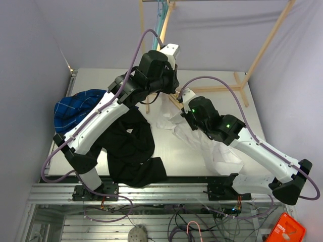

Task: Place the shirt on the hanger
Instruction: Adjust the hanger.

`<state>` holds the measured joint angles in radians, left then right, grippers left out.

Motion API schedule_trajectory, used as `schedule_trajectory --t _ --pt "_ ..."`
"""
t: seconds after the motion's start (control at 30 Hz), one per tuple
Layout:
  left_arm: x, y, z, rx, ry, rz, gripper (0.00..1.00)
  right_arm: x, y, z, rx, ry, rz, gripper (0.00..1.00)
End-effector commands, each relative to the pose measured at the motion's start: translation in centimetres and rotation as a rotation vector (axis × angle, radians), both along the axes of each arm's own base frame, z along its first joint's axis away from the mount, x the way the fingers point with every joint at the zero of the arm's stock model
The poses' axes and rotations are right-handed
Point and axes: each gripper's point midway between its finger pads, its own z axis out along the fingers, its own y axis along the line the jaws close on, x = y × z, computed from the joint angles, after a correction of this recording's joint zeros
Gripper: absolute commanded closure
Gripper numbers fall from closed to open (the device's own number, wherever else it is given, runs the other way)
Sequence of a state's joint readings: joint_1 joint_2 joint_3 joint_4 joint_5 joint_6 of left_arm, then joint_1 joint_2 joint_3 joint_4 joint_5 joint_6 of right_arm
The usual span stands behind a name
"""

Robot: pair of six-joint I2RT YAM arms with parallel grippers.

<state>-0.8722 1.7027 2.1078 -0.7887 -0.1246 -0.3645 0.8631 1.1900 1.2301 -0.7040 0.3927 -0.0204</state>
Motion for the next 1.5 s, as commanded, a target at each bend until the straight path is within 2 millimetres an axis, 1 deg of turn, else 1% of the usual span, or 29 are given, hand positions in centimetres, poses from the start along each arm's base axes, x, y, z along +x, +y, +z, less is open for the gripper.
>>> schedule_trajectory --t 0.0,0.17,0.23,0.33,0.4,0.57,0.6,0.7,0.73,0.8,0.87,0.97,1.13,1.2,1.23,1.27,1.3,1.33,1.4,1.43,1.47 --pt "-2.3 -0.4 -0.2 -0.094 0.124 -0.039 0.93 0.6 1.3 2.2 0.099 -0.067 0.024 1.0" --pt "-3.1 0.5 -2.4 -0.126 0.289 0.055 0.93 0.6 1.2 2.1 0.104 -0.074 0.02 1.0" --pt "-3.3 0.9 -2.7 -0.148 0.332 0.097 0.93 0.8 0.9 2.0 0.1 -0.081 -0.001 1.0" --pt "-3.4 1.5 -3.1 -0.178 0.381 0.165 0.93 1.3 0.5 1.3 0.08 -0.084 -0.047 1.0" --pt "-3.2 1.9 -3.4 -0.198 0.412 0.206 0.93 1.6 0.4 1.2 0.083 -0.094 -0.074 1.0" --pt "-2.0 3.1 -4.9 -0.251 0.505 0.337 0.93 2.4 0.3 1.6 0.122 -0.133 -0.151 1.0" --pt "-1.7 3.2 -5.1 -0.261 0.515 0.363 0.93 2.3 0.7 1.6 0.124 -0.137 -0.155 1.0" --pt "-0.8 3.1 -5.0 -0.302 0.545 0.412 0.93 1.8 1.6 1.4 0.105 -0.168 -0.17 1.0" --pt "-0.3 2.9 -4.6 -0.319 0.543 0.42 0.93 1.6 2.0 1.3 0.09 -0.178 -0.166 1.0" --pt "0.5 2.4 -4.0 -0.345 0.54 0.43 0.93 0.9 3.1 1.0 0.062 -0.192 -0.137 1.0" --pt "1.1 1.6 -3.6 -0.358 0.542 0.421 0.93 0.3 3.7 0.9 0.032 -0.22 -0.123 1.0" --pt "1.6 0.8 -3.4 -0.375 0.543 0.414 0.93 0.0 3.5 0.9 -0.012 -0.246 -0.14 1.0" --pt "2.7 1.1 -3.1 -0.397 0.516 0.457 0.93 -0.5 3.3 1.0 -0.039 -0.269 -0.142 1.0" --pt "3.1 1.2 -2.6 -0.416 0.511 0.471 0.93 -0.4 2.9 0.8 -0.058 -0.271 -0.171 1.0" --pt "3.3 1.1 -2.1 -0.43 0.501 0.471 0.86 -0.4 2.8 0.7 -0.054 -0.27 -0.189 1.0" --pt "3.5 1.0 -1.8 -0.439 0.496 0.466 0.6 -0.4 2.5 0.6 -0.051 -0.268 -0.213 1.0" --pt "3.5 0.9 -1.3 -0.449 0.489 0.459 0.14 -0.5 2.6 0.4 -0.037 -0.257 -0.221 1.0" --pt "3.6 0.8 -0.9 -0.459 0.481 0.451 0.01 -0.5 2.5 0.4 -0.025 -0.251 -0.237 1.0" --pt "4.0 0.9 0.7 -0.486 0.439 0.434 0.03 -0.7 2.1 0.6 0.002 -0.236 -0.256 1.0" --pt "4.1 0.8 2.0 -0.503 0.4 0.413 0.03 -0.7 1.9 0.8 0.022 -0.232 -0.265 1.0" --pt "4.6 1.2 3.5 -0.523 0.346 0.417 0.03 -0.7 1.6 1.2 0.043 -0.228 -0.269 1.0"
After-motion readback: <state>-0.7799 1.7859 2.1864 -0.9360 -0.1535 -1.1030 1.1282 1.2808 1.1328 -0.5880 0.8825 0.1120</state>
